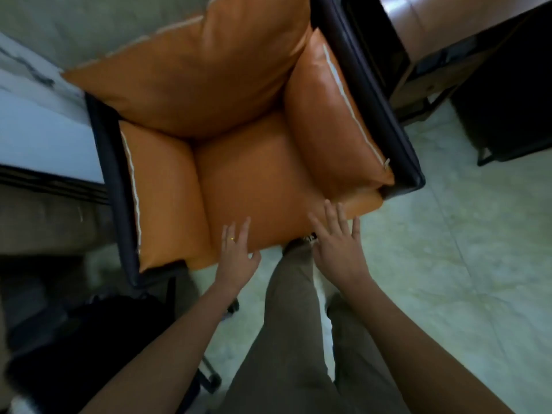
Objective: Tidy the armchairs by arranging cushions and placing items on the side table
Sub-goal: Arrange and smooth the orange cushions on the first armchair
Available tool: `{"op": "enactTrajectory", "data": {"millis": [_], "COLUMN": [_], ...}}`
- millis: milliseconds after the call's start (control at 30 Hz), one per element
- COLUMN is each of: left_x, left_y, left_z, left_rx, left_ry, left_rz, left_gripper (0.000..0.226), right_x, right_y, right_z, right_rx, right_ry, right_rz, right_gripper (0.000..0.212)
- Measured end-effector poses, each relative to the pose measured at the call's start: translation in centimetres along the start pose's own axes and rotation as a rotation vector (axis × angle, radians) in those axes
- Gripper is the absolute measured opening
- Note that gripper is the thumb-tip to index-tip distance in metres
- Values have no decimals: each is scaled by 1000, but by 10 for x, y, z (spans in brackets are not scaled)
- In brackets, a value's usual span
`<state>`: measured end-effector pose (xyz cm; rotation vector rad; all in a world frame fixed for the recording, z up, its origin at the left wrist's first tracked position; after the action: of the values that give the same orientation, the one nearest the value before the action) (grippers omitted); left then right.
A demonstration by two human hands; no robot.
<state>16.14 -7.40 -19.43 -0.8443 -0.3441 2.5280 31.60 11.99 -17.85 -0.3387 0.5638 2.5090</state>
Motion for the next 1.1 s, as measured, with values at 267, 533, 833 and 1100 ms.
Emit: {"op": "enactTrajectory", "data": {"millis": [267, 533, 833, 1100], "left_x": [-87, -90, -37, 53], "left_y": [56, 131, 280, 307], "left_z": [-73, -120, -162, -204], "left_rx": [-15, -79, -215, -324], "left_ry": [-19, -101, -382, -488], "left_rz": [179, 158, 63, 93], "left_gripper": [86, 82, 77, 69], "right_x": [-41, -12, 47, 141], "right_y": [22, 43, 114, 172], "right_z": [-65, -145, -285, -338], "right_rx": [-11, 30, -58, -266], "right_ry": [172, 195, 129, 55], "right_rz": [154, 184, 585, 757], "right_gripper": [65, 66, 60, 74]}}
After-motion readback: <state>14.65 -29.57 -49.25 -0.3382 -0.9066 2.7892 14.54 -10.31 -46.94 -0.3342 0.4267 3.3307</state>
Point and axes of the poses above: each hand's wrist, its own x-axis towards the middle knuckle, its own z-axis out of the back of the hand, y = z × x, the point moved 1 cm from there along x, towards the middle knuckle, and after that the axes turned 2 degrees about -x, right-handed, at the moved point
